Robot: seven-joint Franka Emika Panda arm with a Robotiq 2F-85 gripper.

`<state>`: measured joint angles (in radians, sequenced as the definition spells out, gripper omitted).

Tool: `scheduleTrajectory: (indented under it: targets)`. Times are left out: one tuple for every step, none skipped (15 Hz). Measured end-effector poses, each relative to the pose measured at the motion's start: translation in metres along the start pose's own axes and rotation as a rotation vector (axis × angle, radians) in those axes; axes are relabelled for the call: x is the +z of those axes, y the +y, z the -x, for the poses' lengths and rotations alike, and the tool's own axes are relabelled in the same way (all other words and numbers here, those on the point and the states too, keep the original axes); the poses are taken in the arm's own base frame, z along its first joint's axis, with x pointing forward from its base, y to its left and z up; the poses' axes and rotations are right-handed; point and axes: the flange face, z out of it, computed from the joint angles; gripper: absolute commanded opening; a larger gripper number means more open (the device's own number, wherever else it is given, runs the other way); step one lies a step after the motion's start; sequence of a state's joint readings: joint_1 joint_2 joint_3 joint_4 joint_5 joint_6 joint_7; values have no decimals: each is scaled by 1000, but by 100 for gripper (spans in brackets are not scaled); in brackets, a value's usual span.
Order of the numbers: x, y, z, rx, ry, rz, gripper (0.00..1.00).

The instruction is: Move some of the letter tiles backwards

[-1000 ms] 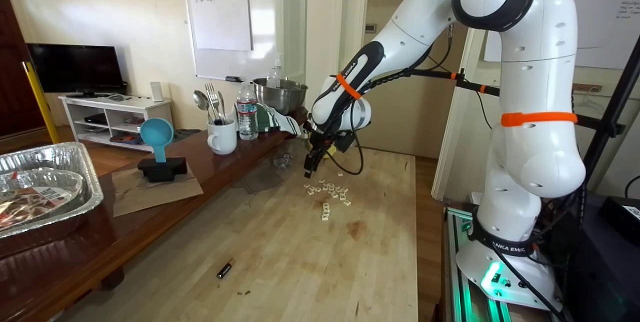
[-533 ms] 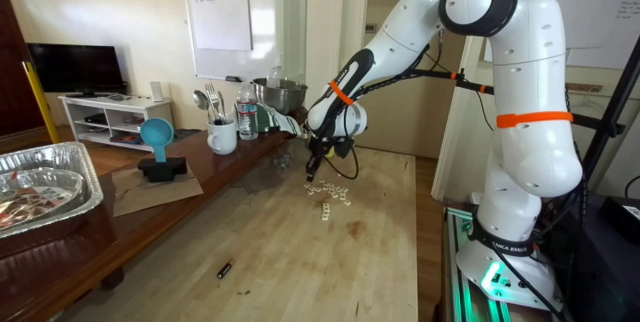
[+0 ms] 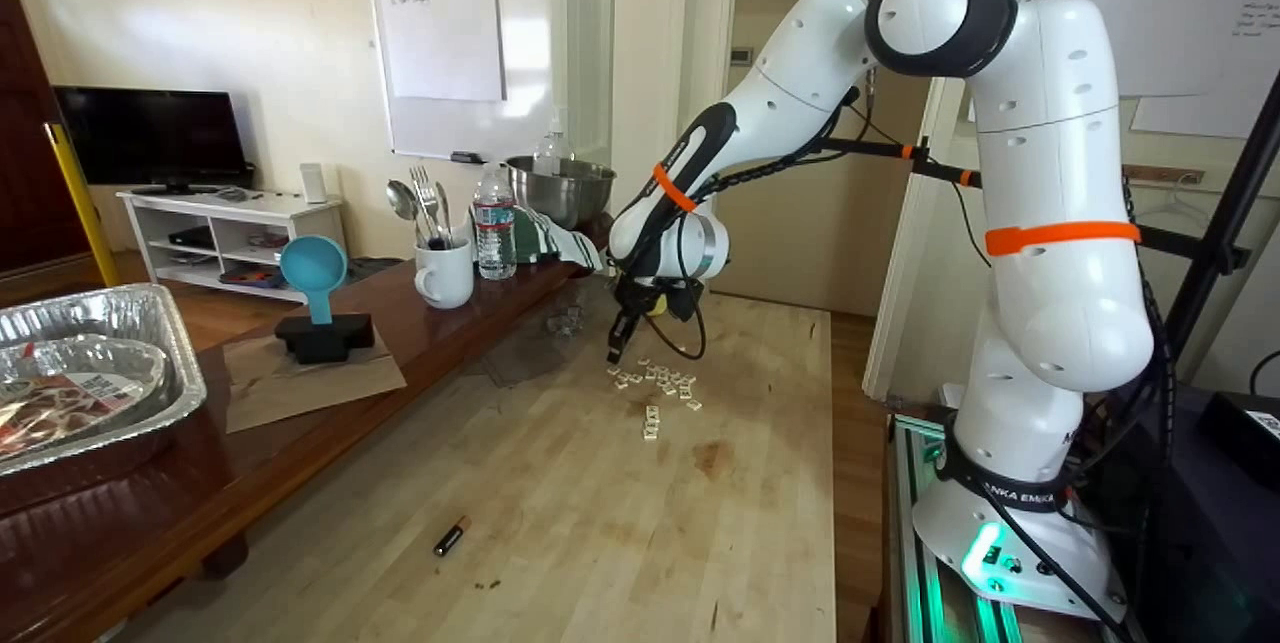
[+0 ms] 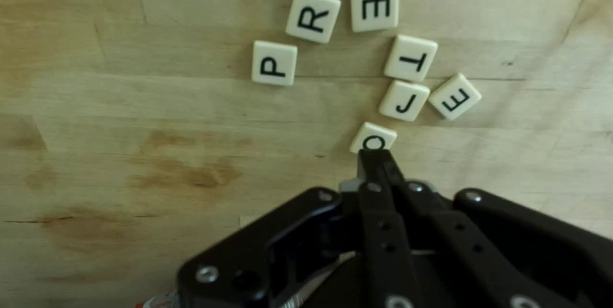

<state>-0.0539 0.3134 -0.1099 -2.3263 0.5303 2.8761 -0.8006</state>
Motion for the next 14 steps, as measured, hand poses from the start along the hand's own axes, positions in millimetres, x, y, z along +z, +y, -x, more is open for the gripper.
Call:
scheduleTrajectory:
  targets:
    - [2,0,0,-5,0,-2,0]
    - [4,-1,1,-8,-1,-5,0]
    - [7,-2,1,-12,-3,-7,0]
    - [9,-2,0,-16,-5,-9,0]
    - [12,-3,0,-19,-8,-11,0]
    - [13,-2,-2,-20,-5,-10,0]
    - [13,-2,-3,-20,-4,-9,0]
    - [14,-2,-5,-21,-3,-8,0]
    - [14,-1,-6,-22,-1,-8,0]
    - [15,-2,-7,-21,0,-7,0]
    - [15,-3,-8,-14,0,-7,0]
    - [15,-5,-10,-5,1,-8,0]
    - [16,-8,-11,9,0,-10,0]
    - [16,-13,-13,27,-1,-10,0]
